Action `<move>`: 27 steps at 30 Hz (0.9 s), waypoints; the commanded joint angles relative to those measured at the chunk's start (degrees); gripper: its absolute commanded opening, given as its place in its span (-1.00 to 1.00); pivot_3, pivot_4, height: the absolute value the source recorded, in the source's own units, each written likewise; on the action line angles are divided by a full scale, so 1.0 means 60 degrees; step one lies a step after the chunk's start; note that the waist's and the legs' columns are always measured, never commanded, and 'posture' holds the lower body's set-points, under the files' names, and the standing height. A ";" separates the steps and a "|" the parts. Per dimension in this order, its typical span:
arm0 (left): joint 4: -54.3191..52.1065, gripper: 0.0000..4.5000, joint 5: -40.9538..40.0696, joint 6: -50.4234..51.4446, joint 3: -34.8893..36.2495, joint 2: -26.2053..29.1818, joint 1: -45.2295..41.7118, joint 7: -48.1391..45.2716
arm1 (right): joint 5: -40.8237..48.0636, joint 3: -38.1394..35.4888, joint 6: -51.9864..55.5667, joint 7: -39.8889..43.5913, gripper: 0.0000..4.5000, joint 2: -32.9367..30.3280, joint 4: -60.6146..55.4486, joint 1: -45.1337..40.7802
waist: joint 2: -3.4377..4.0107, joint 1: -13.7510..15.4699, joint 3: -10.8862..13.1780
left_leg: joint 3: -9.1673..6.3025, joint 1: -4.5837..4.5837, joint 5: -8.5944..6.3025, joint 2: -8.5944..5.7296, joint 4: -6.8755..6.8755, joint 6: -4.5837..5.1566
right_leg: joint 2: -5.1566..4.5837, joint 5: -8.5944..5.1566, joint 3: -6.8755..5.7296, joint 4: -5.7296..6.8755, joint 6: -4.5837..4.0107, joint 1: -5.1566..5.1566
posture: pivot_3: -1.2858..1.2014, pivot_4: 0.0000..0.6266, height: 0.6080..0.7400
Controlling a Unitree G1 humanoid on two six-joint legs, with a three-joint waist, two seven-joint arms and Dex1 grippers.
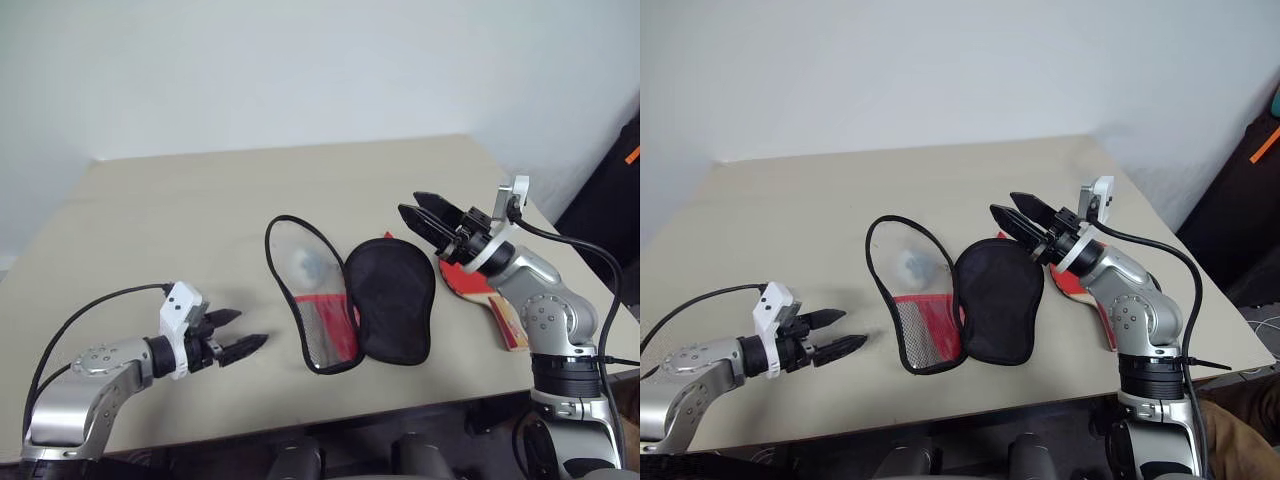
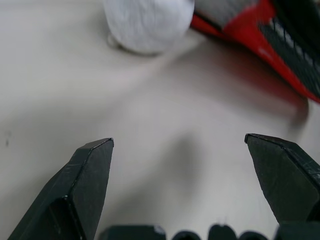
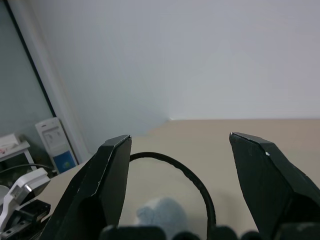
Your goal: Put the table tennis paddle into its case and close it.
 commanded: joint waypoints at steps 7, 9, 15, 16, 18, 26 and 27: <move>0.0794 1.00 -0.0212 0.0095 -0.0301 -0.0300 -0.1221 -0.0213 | -0.0153 -0.0209 -0.0598 -0.0163 0.50 0.0084 -0.0166 -0.0271 | 0.0003 -0.0007 -0.0002 | -0.0002 -0.0001 0.0002 0.0000 -0.0001 -0.0002 | 0.0004 0.0005 0.0001 0.0001 -0.0008 -0.0002 | 0.03 -1.00 1.00; 0.0957 1.00 -0.0257 0.0128 -0.0278 -0.0223 -0.1431 -0.0348 | -0.0188 -0.0280 -0.0585 -0.0299 0.50 0.0010 -0.0248 -0.0184 | 0.0003 -0.0008 -0.0002 | -0.0002 -0.0001 0.0002 0.0000 -0.0002 -0.0002 | 0.0004 0.0006 0.0000 0.0001 -0.0008 -0.0002 | 0.03 -1.00 1.00; 0.1455 1.00 0.0122 -0.0148 -0.0874 -0.0097 -0.1854 -0.0848 | -0.0186 -0.0767 -0.0502 -0.0832 0.50 -0.0407 -0.0625 0.0136 | 0.0003 0.0009 -0.0002 | -0.0001 -0.0004 0.0002 -0.0001 -0.0001 -0.0003 | 0.0002 0.0006 0.0001 -0.0002 -0.0008 0.0001 | 0.03 -1.00 1.00; 0.1515 1.00 0.0147 -0.0189 -0.0970 -0.0123 -0.1956 -0.0894 | -0.0252 -0.0874 -0.0517 -0.1024 0.50 -0.0450 -0.0654 0.0166 | 0.0003 0.0009 -0.0002 | -0.0001 -0.0004 0.0002 -0.0001 0.0000 -0.0002 | 0.0002 0.0006 0.0001 -0.0002 -0.0009 0.0002 | 0.03 -1.00 1.00; 0.1638 1.00 0.0203 -0.0256 -0.1240 -0.0194 -0.2198 -0.0994 | -0.0382 -0.1195 -0.0427 -0.1661 0.50 -0.0585 -0.0631 0.0227 | 0.0003 0.0007 -0.0002 | 0.0000 -0.0003 0.0004 -0.0001 0.0000 -0.0005 | 0.0003 0.0006 0.0002 -0.0001 -0.0009 -0.0001 | 0.03 -1.00 1.00; 0.1529 1.00 0.0499 -0.0268 -0.2097 -0.0204 -0.2253 -0.1236 | -0.0487 -0.2304 0.1551 -0.3488 0.50 -0.2131 -0.2323 0.2230 | 0.0001 0.0038 -0.0003 | 0.0003 -0.0014 0.0004 -0.0002 -0.0002 -0.0005 | 0.0002 0.0005 0.0009 -0.0006 -0.0013 -0.0004 | 0.03 -1.00 1.00; 0.1508 1.00 0.0501 -0.0257 -0.2132 -0.0217 -0.2266 -0.1232 | -0.0417 -0.2362 0.1985 -0.3579 0.50 -0.2399 -0.2724 0.2663 | 0.0002 0.0038 -0.0002 | 0.0005 -0.0013 0.0004 -0.0002 -0.0001 -0.0005 | 0.0001 0.0005 0.0011 -0.0006 -0.0013 -0.0003 | 0.03 -1.00 1.00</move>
